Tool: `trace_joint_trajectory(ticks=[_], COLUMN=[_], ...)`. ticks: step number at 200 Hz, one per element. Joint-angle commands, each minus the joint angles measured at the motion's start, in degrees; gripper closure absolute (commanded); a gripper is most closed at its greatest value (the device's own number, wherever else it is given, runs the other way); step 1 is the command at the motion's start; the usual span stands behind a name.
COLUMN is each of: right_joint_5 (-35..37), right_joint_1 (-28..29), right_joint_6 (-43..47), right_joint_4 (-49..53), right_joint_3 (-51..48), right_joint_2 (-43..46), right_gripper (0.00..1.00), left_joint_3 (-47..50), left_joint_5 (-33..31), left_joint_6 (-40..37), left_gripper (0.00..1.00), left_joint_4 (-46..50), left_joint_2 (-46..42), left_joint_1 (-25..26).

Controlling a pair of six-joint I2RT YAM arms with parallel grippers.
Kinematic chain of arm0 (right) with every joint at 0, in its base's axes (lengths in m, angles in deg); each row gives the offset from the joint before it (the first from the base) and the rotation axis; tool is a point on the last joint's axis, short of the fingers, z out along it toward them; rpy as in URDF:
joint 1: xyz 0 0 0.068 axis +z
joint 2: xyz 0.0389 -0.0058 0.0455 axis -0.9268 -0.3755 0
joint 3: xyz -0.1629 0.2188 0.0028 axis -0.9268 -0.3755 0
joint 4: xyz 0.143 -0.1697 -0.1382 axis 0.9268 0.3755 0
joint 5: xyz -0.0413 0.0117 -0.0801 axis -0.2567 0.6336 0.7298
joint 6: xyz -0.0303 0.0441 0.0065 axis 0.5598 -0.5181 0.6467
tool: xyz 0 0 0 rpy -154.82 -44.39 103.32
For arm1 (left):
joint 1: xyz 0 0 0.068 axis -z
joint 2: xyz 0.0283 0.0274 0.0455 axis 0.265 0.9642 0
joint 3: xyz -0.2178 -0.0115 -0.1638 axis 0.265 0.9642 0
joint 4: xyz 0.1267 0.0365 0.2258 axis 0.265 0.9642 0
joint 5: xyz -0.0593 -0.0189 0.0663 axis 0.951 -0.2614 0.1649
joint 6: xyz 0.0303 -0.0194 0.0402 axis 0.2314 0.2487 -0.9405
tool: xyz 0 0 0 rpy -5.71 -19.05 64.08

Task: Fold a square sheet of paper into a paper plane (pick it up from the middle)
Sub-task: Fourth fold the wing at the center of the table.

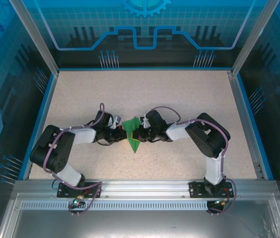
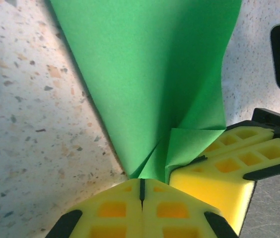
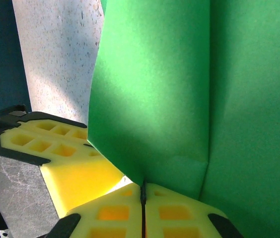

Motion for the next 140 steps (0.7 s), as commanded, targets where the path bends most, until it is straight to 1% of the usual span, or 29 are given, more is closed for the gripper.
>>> trace_joint_trajectory(ticks=[1,81,140], right_joint_5=[0.22,0.36,0.05], right_joint_1=[0.43,0.69,1.03], right_joint_6=[1.35,1.69,1.8], right_joint_4=[1.64,2.3,2.61], right_joint_3=[1.11,1.69,2.62], right_joint_2=[0.05,0.56,0.21], right_gripper=[0.93,0.93,0.93], left_joint_3=[-1.45,-3.1,-3.38], left_joint_5=[-1.09,1.02,0.71], left_joint_6=[-2.04,-2.33,-2.68], left_gripper=[1.0,1.0,1.0], left_joint_4=[2.59,1.48,0.83], left_joint_2=[0.29,4.43,6.6], left_joint_1=[-0.6,-0.6,-0.6])
